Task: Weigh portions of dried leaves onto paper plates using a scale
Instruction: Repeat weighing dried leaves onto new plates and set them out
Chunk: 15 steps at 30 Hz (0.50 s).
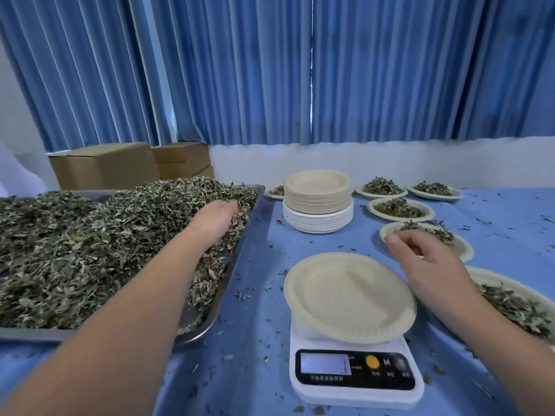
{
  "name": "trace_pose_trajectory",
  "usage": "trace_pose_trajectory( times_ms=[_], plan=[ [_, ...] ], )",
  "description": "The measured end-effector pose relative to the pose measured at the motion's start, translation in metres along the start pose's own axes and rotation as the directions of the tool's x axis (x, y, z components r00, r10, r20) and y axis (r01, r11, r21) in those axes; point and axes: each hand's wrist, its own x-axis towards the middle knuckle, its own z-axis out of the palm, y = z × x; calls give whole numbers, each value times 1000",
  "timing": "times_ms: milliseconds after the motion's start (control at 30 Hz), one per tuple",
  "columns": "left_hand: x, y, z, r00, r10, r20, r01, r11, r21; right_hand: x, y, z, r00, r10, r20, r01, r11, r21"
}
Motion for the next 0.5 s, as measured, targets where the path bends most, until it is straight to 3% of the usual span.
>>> trace_pose_trajectory(
  times_ms=[67, 100, 167, 233, 300, 367, 500],
  plan=[
    [17, -23, -5, 995, 86, 50, -98, 910, 402, 1, 0, 0, 1000, -5, -7, 5, 1000, 14],
    [24, -31, -6, 988, 111, 103, -147, 864, 482, 2, 0, 0, 1000, -10, -9, 10, 1000, 23],
    [30, -42, -3, 971, 90, 219, -185, 866, 464, 3, 0, 3, 1000, -14, -13, 15, 999, 36],
    [33, -44, 1, 943, -86, 323, -25, 945, 326, 4, 0, 4, 1000, -19, -16, 20, 999, 46],
    [31, -41, 0, 882, -253, 398, 120, 936, 330, 4, 0, 3, 1000, -15, -8, 15, 998, 54],
    [30, -34, -4, 905, -219, 366, 75, 927, 368, 3, 1, 2, 1000, 0, -5, 0, 998, 58],
    [19, -19, -15, 965, 3, 263, -100, 929, 356, 3, 0, 1, 999, 18, -37, -16, 998, 67]
  ],
)
